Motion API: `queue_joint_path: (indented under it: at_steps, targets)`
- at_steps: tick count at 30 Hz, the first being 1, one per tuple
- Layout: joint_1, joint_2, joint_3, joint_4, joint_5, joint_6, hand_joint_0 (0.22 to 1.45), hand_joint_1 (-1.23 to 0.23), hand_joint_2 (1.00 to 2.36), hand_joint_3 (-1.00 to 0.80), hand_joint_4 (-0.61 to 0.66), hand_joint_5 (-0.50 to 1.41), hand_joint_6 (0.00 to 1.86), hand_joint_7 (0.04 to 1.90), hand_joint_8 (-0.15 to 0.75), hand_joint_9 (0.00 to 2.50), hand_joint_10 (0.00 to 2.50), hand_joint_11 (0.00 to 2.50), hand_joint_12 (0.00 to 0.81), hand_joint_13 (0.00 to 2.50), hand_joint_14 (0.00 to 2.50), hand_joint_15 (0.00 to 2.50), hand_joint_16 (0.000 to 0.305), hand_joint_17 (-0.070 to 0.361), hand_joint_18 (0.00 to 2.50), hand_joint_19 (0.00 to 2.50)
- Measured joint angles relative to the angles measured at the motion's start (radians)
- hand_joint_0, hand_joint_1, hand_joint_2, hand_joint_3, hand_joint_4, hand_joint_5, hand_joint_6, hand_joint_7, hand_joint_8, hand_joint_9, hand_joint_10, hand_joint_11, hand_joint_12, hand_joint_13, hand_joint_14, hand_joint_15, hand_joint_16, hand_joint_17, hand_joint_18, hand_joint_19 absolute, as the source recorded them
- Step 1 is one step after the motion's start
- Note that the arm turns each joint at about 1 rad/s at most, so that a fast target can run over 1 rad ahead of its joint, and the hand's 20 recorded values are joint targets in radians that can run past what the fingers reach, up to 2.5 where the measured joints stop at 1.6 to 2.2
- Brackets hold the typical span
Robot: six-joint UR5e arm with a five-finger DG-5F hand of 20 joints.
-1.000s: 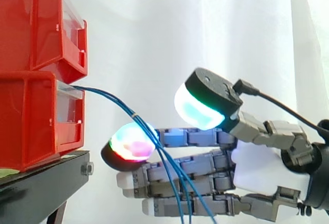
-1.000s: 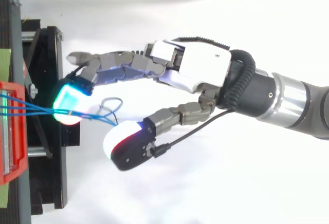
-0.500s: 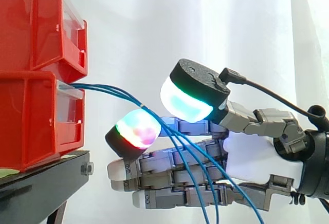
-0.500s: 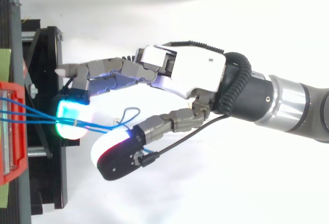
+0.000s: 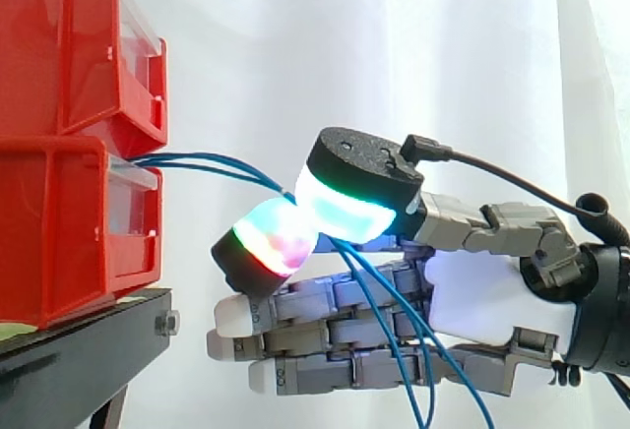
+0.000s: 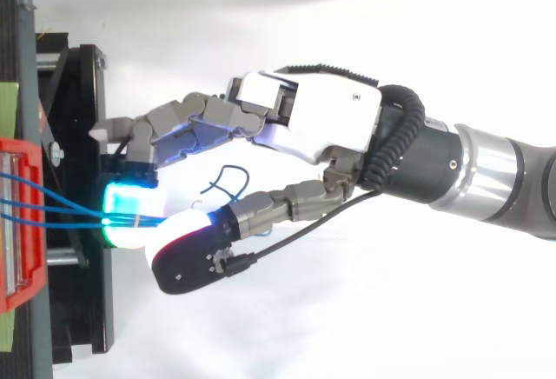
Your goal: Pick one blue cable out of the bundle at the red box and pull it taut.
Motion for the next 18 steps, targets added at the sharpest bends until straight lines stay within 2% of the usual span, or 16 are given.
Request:
queue_joint_path:
  at_steps: [5, 9, 11, 18]
  targets:
    - [-0.003, 0.000, 0.011, -0.005, -0.010, 0.010, 0.67, -0.83, 1.00, -0.50, 0.22, -0.20, 0.86, 0.89, 0.313, 0.66, 0.01, 0.49, 0.320, 0.32, 0.01, 0.14, 0.046, 0.103, 0.30, 0.19]
    - [-0.005, 0.000, 0.018, -0.007, -0.018, 0.023, 0.60, -0.77, 1.00, -0.50, 0.21, -0.19, 0.85, 0.89, 0.318, 0.68, 0.01, 0.49, 0.322, 0.32, 0.01, 0.15, 0.046, 0.103, 0.30, 0.21]
    - [-0.006, 0.000, 0.023, -0.013, -0.019, 0.032, 0.57, -0.69, 1.00, -0.50, 0.22, -0.17, 0.81, 0.90, 0.323, 0.70, 0.01, 0.47, 0.324, 0.33, 0.01, 0.15, 0.046, 0.104, 0.30, 0.23]
    - [-0.008, 0.000, 0.043, -0.066, -0.023, 0.060, 0.59, -0.64, 1.00, -0.49, 0.21, -0.16, 0.76, 0.94, 0.323, 0.72, 0.01, 0.46, 0.319, 0.34, 0.01, 0.16, 0.045, 0.101, 0.32, 0.25]
